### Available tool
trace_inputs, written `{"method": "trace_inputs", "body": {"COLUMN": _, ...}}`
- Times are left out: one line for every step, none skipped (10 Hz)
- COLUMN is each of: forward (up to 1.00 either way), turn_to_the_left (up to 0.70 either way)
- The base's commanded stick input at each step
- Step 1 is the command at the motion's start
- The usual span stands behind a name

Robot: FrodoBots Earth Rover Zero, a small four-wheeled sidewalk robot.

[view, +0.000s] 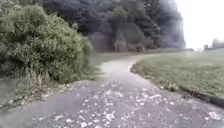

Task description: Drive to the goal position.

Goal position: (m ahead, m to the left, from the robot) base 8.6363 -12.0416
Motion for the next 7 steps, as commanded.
{"method": "trace_inputs", "body": {"forward": 0.5, "turn_to_the_left": 0.0}}
{"method": "trace_inputs", "body": {"forward": 0.5, "turn_to_the_left": 0.0}}
{"method": "trace_inputs", "body": {"forward": 0.5, "turn_to_the_left": 0.0}}
{"method": "trace_inputs", "body": {"forward": 0.5, "turn_to_the_left": 0.0}}
{"method": "trace_inputs", "body": {"forward": 0.5, "turn_to_the_left": 0.0}}
{"method": "trace_inputs", "body": {"forward": 0.5, "turn_to_the_left": 0.01}}
{"method": "trace_inputs", "body": {"forward": 0.5, "turn_to_the_left": 0.02}}
